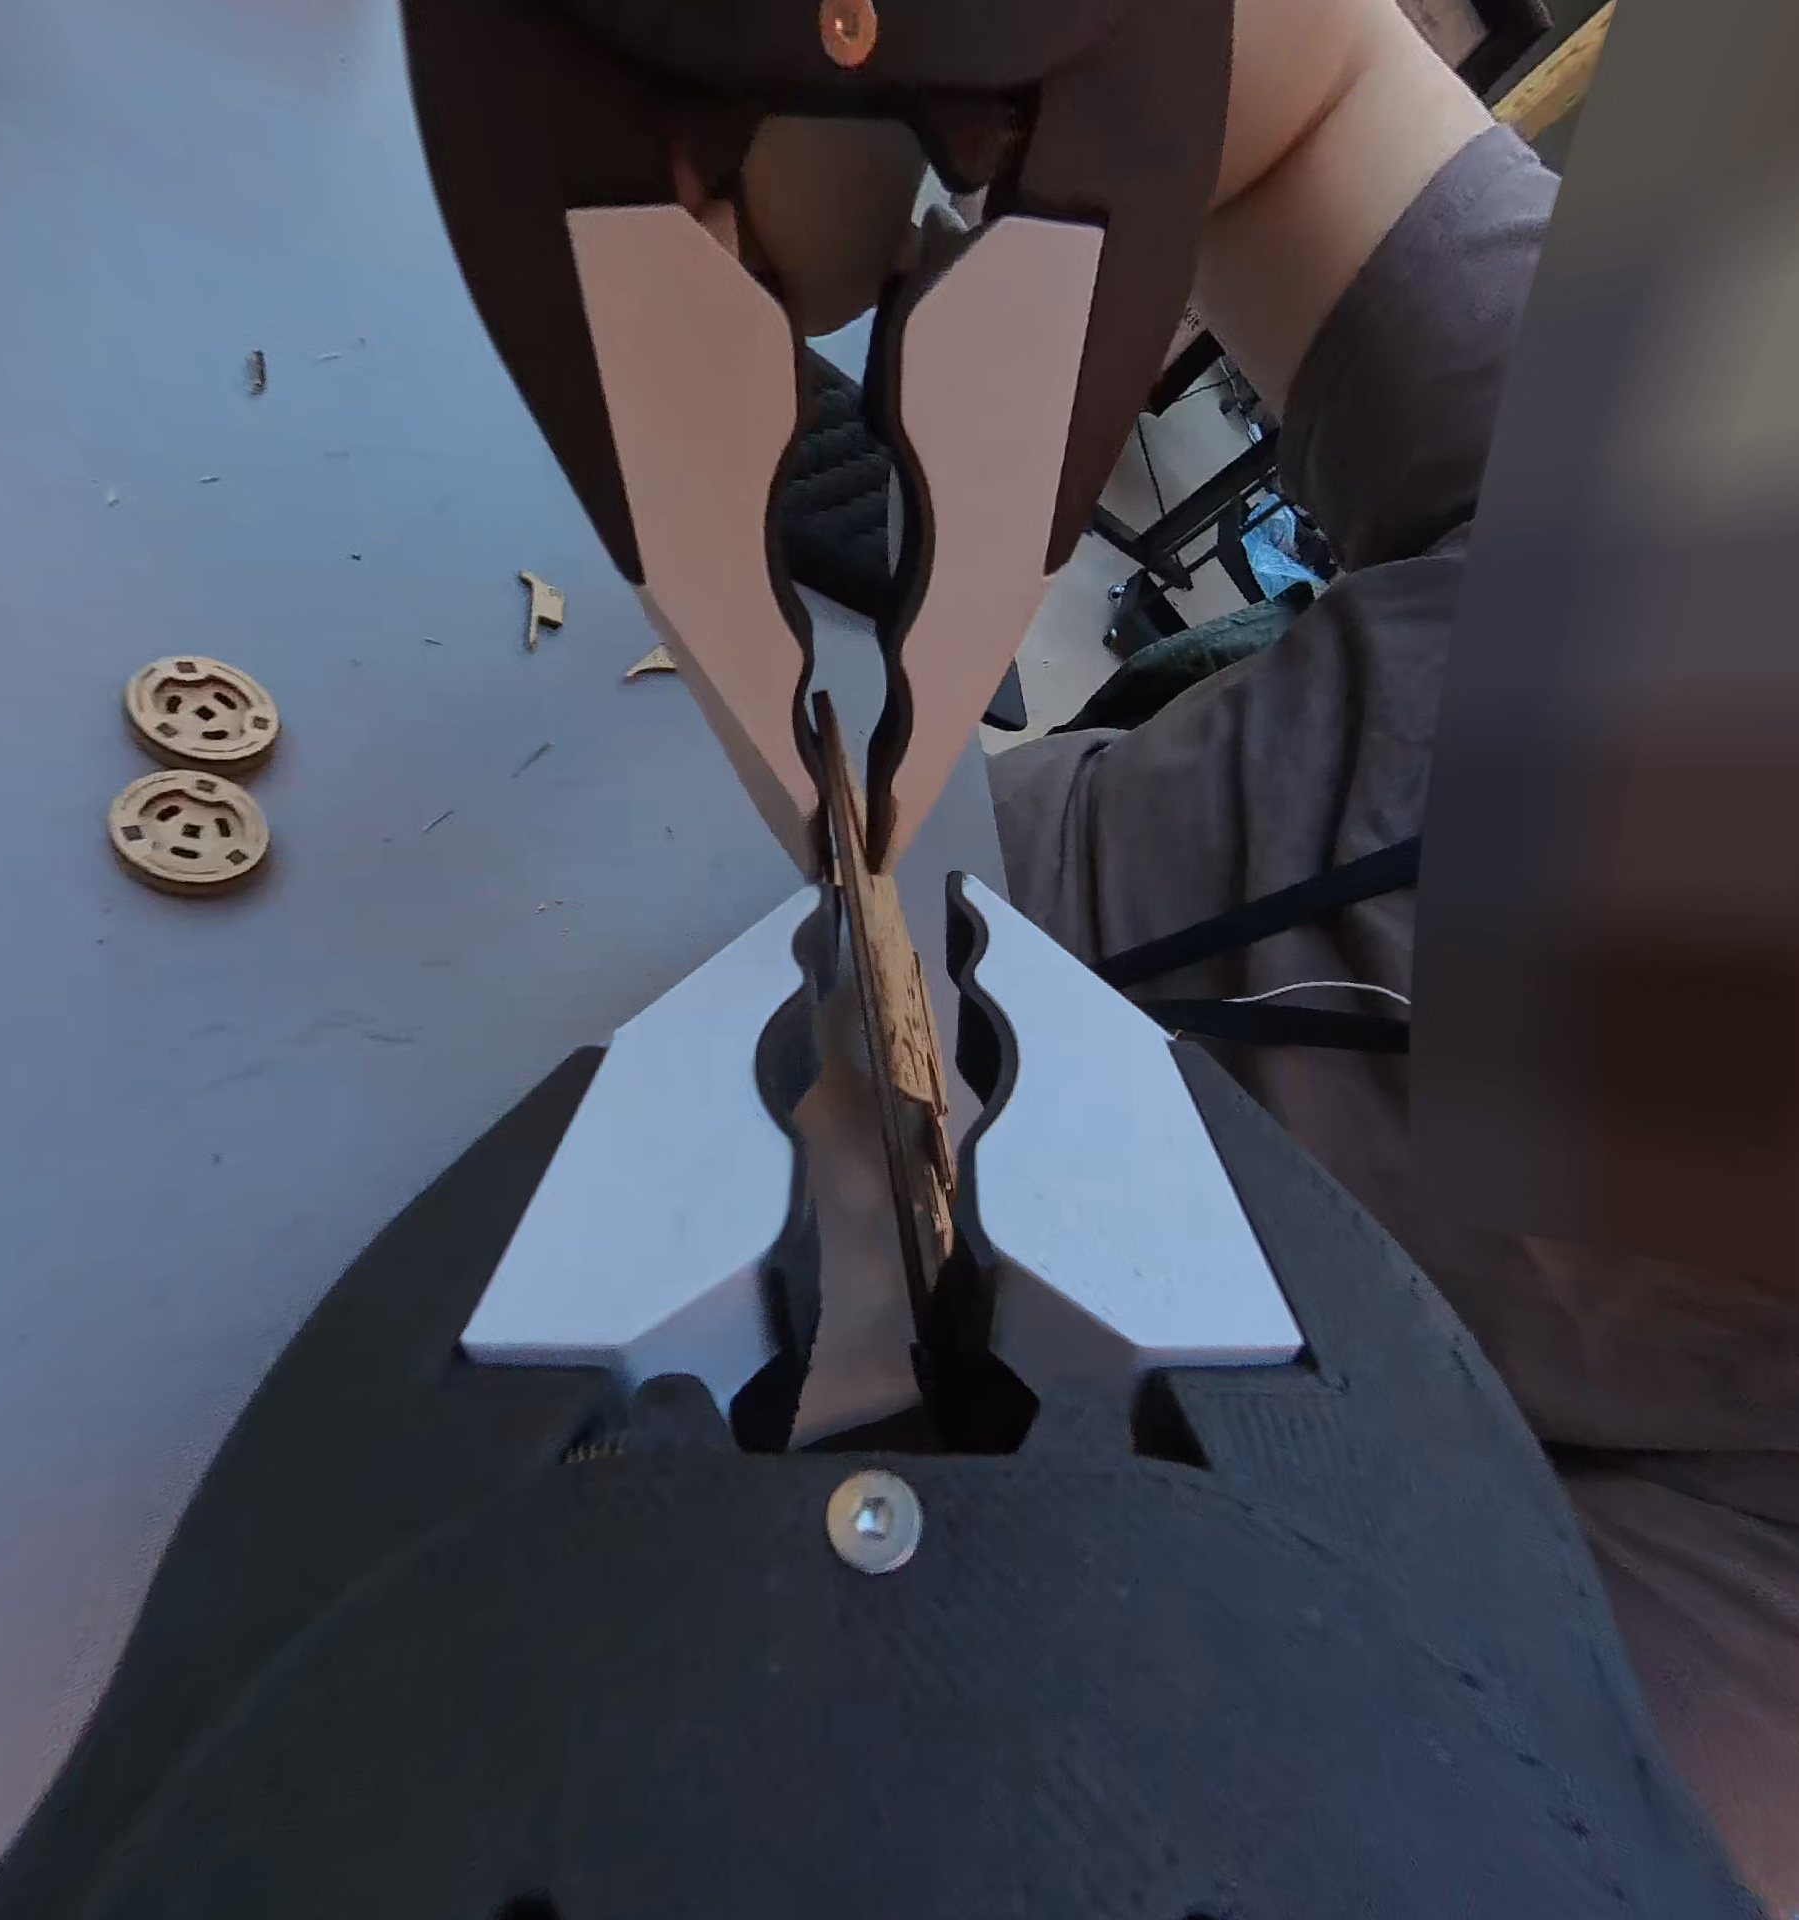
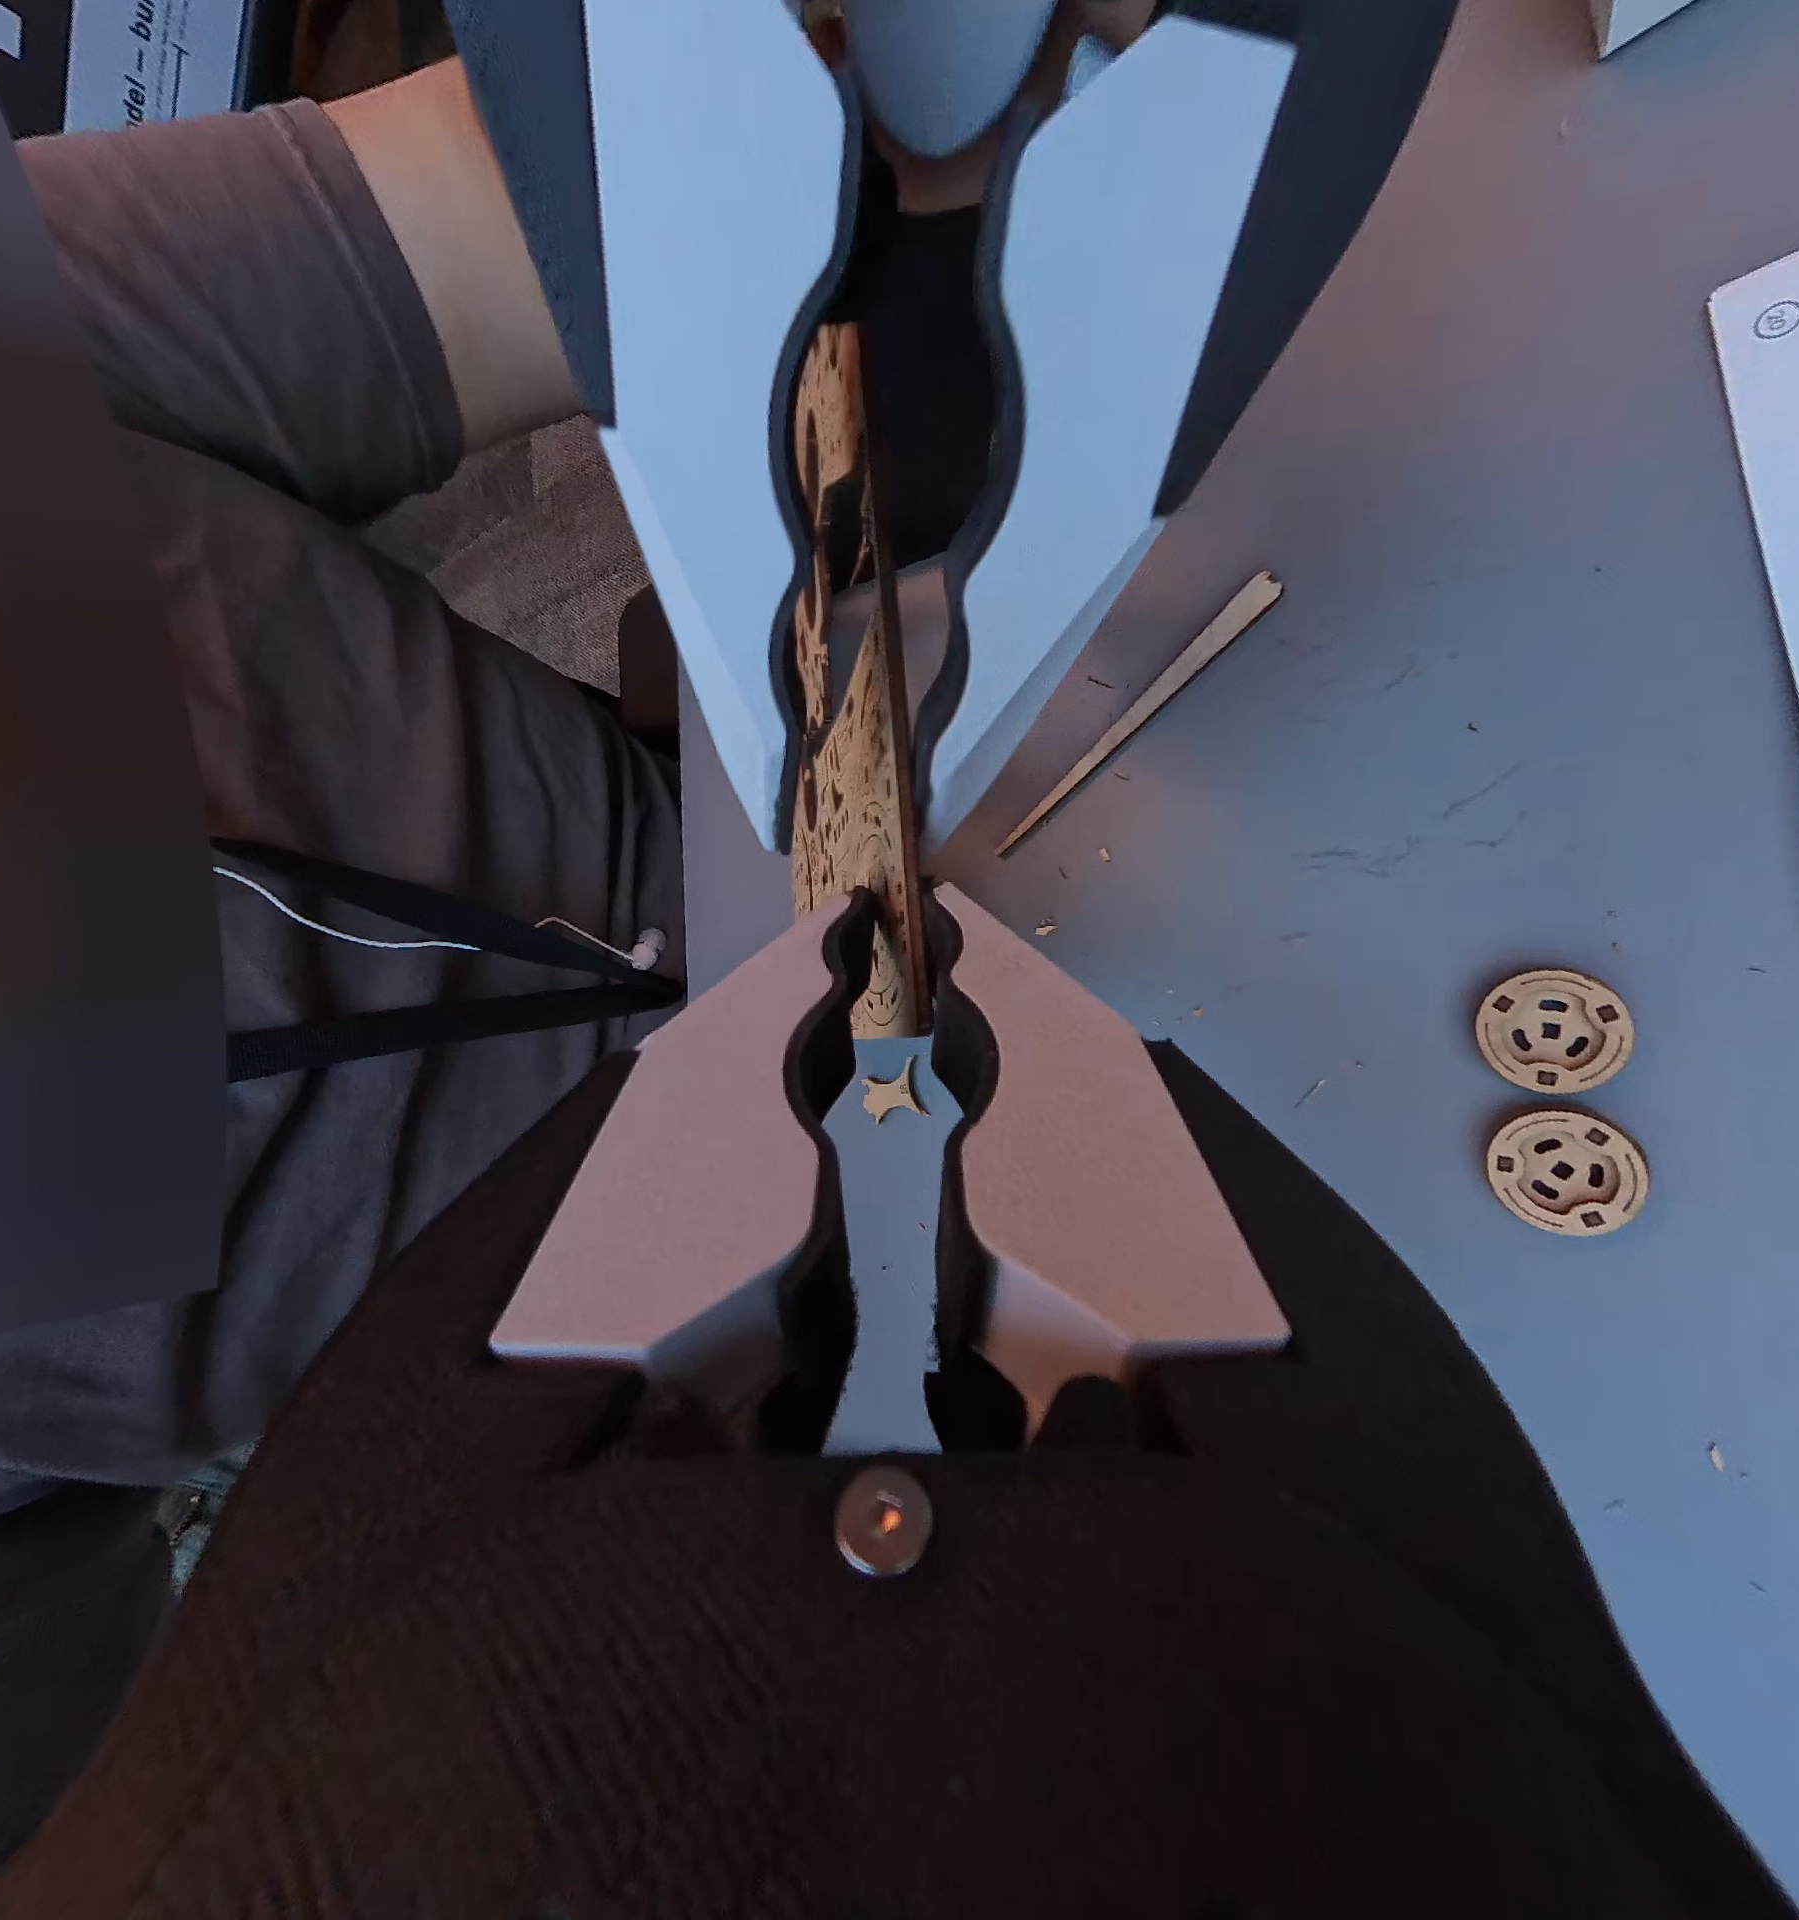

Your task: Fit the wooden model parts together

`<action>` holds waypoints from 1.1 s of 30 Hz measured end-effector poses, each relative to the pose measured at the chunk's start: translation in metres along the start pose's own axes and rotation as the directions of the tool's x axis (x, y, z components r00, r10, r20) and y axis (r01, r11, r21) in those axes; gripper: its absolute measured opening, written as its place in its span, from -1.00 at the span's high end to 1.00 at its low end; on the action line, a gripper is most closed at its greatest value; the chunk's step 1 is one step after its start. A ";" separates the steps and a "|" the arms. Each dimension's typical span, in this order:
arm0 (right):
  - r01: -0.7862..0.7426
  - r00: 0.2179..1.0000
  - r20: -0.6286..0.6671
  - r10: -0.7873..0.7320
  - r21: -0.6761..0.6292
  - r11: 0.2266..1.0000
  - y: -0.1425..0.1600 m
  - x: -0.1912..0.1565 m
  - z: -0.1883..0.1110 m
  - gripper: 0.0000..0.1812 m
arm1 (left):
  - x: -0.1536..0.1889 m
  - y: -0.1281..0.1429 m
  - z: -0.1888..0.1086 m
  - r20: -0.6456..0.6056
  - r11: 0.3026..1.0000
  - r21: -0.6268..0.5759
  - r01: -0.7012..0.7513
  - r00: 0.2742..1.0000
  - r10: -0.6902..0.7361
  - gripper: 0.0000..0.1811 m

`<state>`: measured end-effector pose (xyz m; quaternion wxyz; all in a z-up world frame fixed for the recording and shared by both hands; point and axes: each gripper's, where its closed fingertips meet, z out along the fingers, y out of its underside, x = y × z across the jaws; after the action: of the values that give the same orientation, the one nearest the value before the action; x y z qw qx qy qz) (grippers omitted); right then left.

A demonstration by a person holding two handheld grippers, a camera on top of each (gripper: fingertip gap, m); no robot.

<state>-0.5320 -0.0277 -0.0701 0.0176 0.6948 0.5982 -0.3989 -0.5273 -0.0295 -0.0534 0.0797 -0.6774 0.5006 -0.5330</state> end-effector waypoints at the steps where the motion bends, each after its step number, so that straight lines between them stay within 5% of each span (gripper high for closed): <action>1: 0.006 1.000 -0.002 -0.006 -0.005 1.000 0.000 0.000 0.001 0.93 | 0.000 0.001 0.003 0.010 1.000 -0.011 -0.008 1.000 0.008 0.80; 4: 0.016 1.000 -0.007 -0.016 -0.019 1.000 -0.001 -0.001 0.003 0.92 | -0.004 0.011 0.007 0.035 0.997 -0.071 -0.025 0.999 0.028 0.96; 33: -0.017 1.000 -0.024 0.017 -0.008 1.000 -0.002 0.006 0.004 0.92 | -0.008 0.016 0.010 -0.036 0.996 -0.080 0.045 0.998 -0.048 0.98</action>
<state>-0.5356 -0.0244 -0.0753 0.0167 0.7044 0.5942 -0.3879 -0.5286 -0.0352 -0.0732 0.0307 -0.6814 0.5069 -0.5271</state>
